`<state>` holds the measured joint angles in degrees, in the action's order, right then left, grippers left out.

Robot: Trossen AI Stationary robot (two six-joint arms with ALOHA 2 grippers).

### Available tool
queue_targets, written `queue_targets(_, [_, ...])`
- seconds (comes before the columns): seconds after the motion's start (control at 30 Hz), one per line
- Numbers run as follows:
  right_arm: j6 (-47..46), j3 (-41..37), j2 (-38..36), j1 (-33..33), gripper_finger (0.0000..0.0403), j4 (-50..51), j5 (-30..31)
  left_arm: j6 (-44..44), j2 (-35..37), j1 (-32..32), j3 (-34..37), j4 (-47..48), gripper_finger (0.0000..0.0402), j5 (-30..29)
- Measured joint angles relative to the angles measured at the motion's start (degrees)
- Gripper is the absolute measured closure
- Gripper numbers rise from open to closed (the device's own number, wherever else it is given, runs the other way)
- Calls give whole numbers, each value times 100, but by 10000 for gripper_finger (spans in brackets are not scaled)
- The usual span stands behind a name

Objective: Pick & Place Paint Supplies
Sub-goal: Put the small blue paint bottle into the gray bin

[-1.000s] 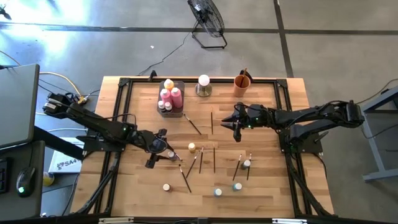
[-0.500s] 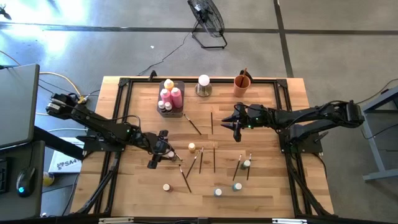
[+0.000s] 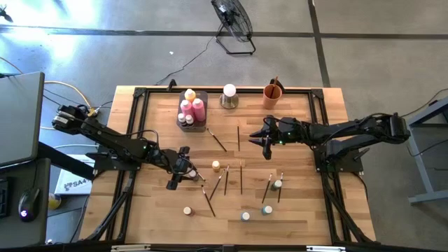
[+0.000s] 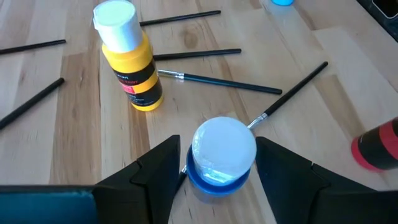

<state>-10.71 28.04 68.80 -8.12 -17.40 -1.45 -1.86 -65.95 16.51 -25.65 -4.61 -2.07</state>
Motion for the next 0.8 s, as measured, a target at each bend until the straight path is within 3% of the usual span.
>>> queue_targets(0.8, [-1,-1,-1,0,312,3,0,3,4,0,0,-1,199,44])
